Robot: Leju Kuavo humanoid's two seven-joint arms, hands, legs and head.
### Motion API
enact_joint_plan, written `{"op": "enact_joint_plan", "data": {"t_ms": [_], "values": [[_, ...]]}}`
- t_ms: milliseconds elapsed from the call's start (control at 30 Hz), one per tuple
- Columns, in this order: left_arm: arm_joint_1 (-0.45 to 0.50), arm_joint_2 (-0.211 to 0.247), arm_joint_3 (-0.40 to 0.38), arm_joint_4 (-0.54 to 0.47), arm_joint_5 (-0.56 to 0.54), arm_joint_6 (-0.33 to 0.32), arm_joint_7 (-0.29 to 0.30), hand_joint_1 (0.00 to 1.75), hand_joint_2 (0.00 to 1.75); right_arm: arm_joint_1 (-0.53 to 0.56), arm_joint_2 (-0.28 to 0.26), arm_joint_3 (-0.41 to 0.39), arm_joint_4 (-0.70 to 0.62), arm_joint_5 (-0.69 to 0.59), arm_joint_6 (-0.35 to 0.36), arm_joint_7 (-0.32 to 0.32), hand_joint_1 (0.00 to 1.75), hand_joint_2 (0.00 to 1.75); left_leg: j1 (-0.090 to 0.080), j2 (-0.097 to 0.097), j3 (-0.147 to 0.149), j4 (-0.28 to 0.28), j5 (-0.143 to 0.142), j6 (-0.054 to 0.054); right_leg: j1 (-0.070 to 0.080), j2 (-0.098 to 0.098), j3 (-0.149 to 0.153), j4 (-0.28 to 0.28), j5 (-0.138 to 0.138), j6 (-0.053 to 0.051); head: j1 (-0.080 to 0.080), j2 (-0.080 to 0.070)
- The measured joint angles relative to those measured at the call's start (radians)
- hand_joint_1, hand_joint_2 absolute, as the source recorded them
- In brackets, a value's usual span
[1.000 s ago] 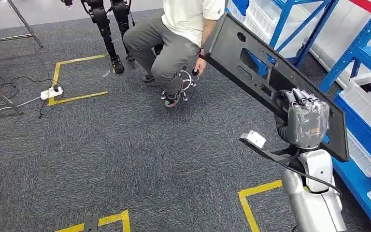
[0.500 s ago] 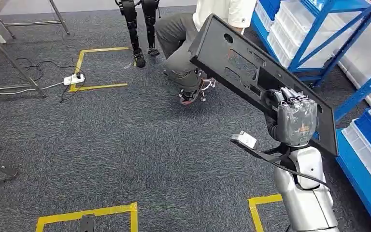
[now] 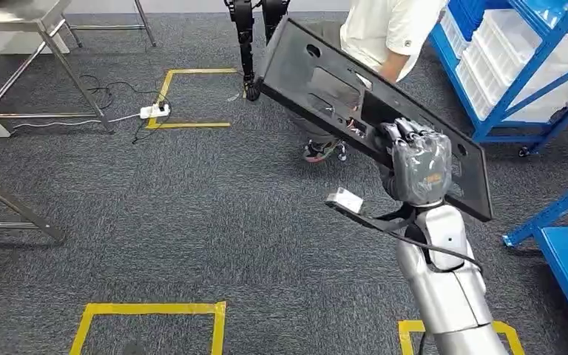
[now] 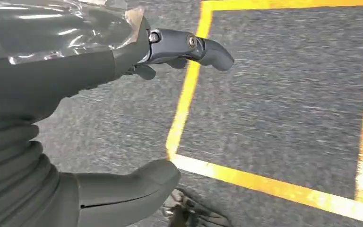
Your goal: Take the parts from the cabinet and place them on the table.
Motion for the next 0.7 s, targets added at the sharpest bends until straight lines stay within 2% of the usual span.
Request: {"op": "enact_joint_plan", "data": {"t_ms": [33, 67, 133, 167, 200, 233, 267, 300, 333, 367, 467, 500, 533, 567, 600, 633, 667, 700], "values": [[0.001, 0.000, 0.001, 0.000, 0.002, 0.001, -0.003, 0.00, 1.75, -0.011, 0.010, 0.006, 0.009, -0.001, 0.001, 0.000, 1.75, 1.75, -0.007, 0.052, -0.019, 0.037, -0.029, -0.003, 0.007, -0.008, 0.002, -0.002, 0.001, -0.013, -0.006, 0.000], [0.000, -0.002, 0.001, 0.000, 0.003, 0.001, -0.004, 0.00, 1.75, -0.020, 0.016, 0.010, 0.016, -0.002, 0.002, -0.002, 1.75, 1.75, -0.006, 0.076, -0.048, 0.101, -0.065, -0.006, 0.013, -0.018, 0.002, -0.002, 0.000, -0.025, -0.017, 0.000], [0.002, -0.004, 0.004, 0.000, 0.006, 0.005, -0.004, 0.00, 1.75, -0.040, 0.029, 0.019, 0.038, -0.003, 0.008, -0.003, 1.75, 1.75, -0.002, 0.091, -0.119, 0.256, -0.129, -0.011, 0.021, -0.038, 0.002, -0.001, -0.002, -0.028, -0.017, 0.000], [0.005, -0.006, 0.005, 0.000, 0.008, 0.007, -0.003, 0.00, 1.75, -0.049, 0.037, 0.024, 0.049, -0.003, 0.013, -0.003, 1.75, 1.75, -0.001, 0.093, -0.141, 0.302, -0.140, -0.014, 0.024, -0.047, 0.002, -0.001, -0.002, -0.029, -0.019, 0.000], [0.010, -0.009, 0.006, 0.000, 0.011, 0.012, -0.003, 0.00, 1.75, -0.055, 0.047, 0.031, 0.059, -0.003, 0.014, -0.003, 1.75, 1.75, 0.000, 0.096, -0.139, 0.301, -0.129, -0.015, 0.025, -0.056, 0.003, -0.001, -0.003, -0.029, -0.018, 0.000], [0.013, -0.010, 0.007, 0.000, 0.016, 0.015, -0.004, 0.00, 1.75, -0.063, 0.059, 0.038, 0.068, -0.003, 0.015, -0.003, 1.75, 1.75, 0.001, 0.101, -0.114, 0.254, -0.101, -0.016, 0.025, -0.062, 0.003, 0.000, -0.003, -0.028, -0.018, 0.000], [0.014, -0.010, 0.009, 0.000, 0.018, 0.017, -0.005, 0.00, 1.75, -0.070, 0.067, 0.043, 0.074, -0.002, 0.015, -0.003, 1.75, 1.75, 0.002, 0.109, -0.068, 0.173, -0.062, -0.016, 0.025, -0.071, 0.004, 0.001, -0.004, -0.029, -0.019, 0.000], [0.014, -0.010, 0.012, 0.000, 0.018, 0.019, -0.008, 0.00, 1.75, -0.077, 0.077, 0.049, 0.081, 0.000, 0.015, -0.003, 1.75, 1.75, 0.003, 0.128, -0.015, 0.080, -0.027, -0.015, 0.025, -0.077, 0.005, 0.004, -0.008, -0.026, -0.018, 0.000], [0.013, -0.012, 0.013, -0.001, 0.018, 0.019, -0.013, 0.00, 1.75, -0.083, 0.084, 0.052, 0.087, 0.005, 0.015, -0.001, 1.75, 1.75, 0.000, 0.164, 0.014, 0.025, -0.033, -0.016, 0.030, -0.084, 0.003, 0.007, -0.012, -0.020, -0.018, 0.000], [0.013, -0.016, 0.013, -0.002, 0.018, 0.018, -0.016, 0.00, 1.75, -0.089, 0.087, 0.054, 0.092, 0.009, 0.014, 0.001, 1.75, 1.75, -0.006, 0.153, 0.025, 0.016, -0.031, -0.005, 0.043, -0.088, -0.003, 0.013, -0.015, -0.015, -0.019, 0.000], [0.015, -0.018, 0.015, -0.002, 0.018, 0.018, -0.021, 0.00, 1.75, -0.096, 0.103, 0.063, 0.111, 0.016, 0.014, 0.004, 1.75, 1.75, -0.015, 0.126, 0.019, 0.014, -0.028, 0.012, 0.046, -0.111, 0.005, 0.009, -0.016, -0.006, -0.012, 0.000], [0.015, -0.020, 0.015, -0.002, 0.018, 0.019, -0.021, 0.00, 1.75, -0.099, 0.106, 0.064, 0.115, 0.016, 0.014, 0.006, 1.75, 1.75, -0.009, 0.118, 0.025, 0.002, -0.021, 0.024, 0.048, -0.109, -0.002, 0.013, -0.024, 0.002, -0.012, 0.000], [0.014, -0.022, 0.016, -0.002, 0.018, 0.019, -0.021, 0.00, 1.75, -0.101, 0.107, 0.065, 0.120, 0.016, 0.014, 0.006, 1.75, 1.75, -0.010, 0.114, 0.027, -0.001, -0.018, 0.031, 0.039, -0.077, -0.011, 0.038, -0.039, 0.002, -0.011, 0.000], [0.012, -0.022, 0.017, -0.002, 0.018, 0.019, -0.022, 0.00, 1.75, -0.103, 0.108, 0.066, 0.122, 0.016, 0.014, 0.006, 1.75, 1.75, -0.010, 0.109, 0.026, -0.002, -0.015, 0.040, 0.036, -0.050, -0.038, 0.096, -0.066, -0.004, -0.011, 0.000], [0.010, -0.023, 0.020, -0.002, 0.018, 0.019, -0.022, 0.00, 1.75, -0.104, 0.107, 0.067, 0.127, 0.016, 0.014, 0.006, 1.75, 1.75, -0.009, 0.099, 0.024, -0.002, -0.015, 0.042, 0.033, -0.035, -0.082, 0.186, -0.102, -0.008, -0.006, 0.000], [0.010, -0.026, 0.021, -0.002, 0.018, 0.019, -0.022, 0.00, 1.75, -0.102, 0.106, 0.069, 0.132, 0.017, 0.014, 0.007, 1.75, 1.75, -0.009, 0.091, 0.024, -0.002, -0.015, 0.042, 0.030, -0.029, -0.124, 0.271, -0.130, -0.009, -0.005, 0.000], [0.011, -0.026, 0.022, -0.002, 0.018, 0.018, -0.022, 0.00, 1.75, -0.101, 0.105, 0.070, 0.138, 0.017, 0.013, 0.008, 1.75, 1.75, -0.009, 0.082, 0.023, -0.002, -0.014, 0.042, 0.030, -0.026, -0.153, 0.327, -0.142, -0.004, -0.005, 0.000], [0.012, -0.027, 0.022, -0.002, 0.016, 0.016, -0.022, 0.00, 1.75, -0.101, 0.104, 0.071, 0.143, 0.018, 0.013, 0.009, 1.75, 1.75, -0.009, 0.074, 0.024, -0.002, -0.014, 0.041, 0.029, -0.025, -0.160, 0.335, -0.137, 0.003, -0.005, 0.000]]}}
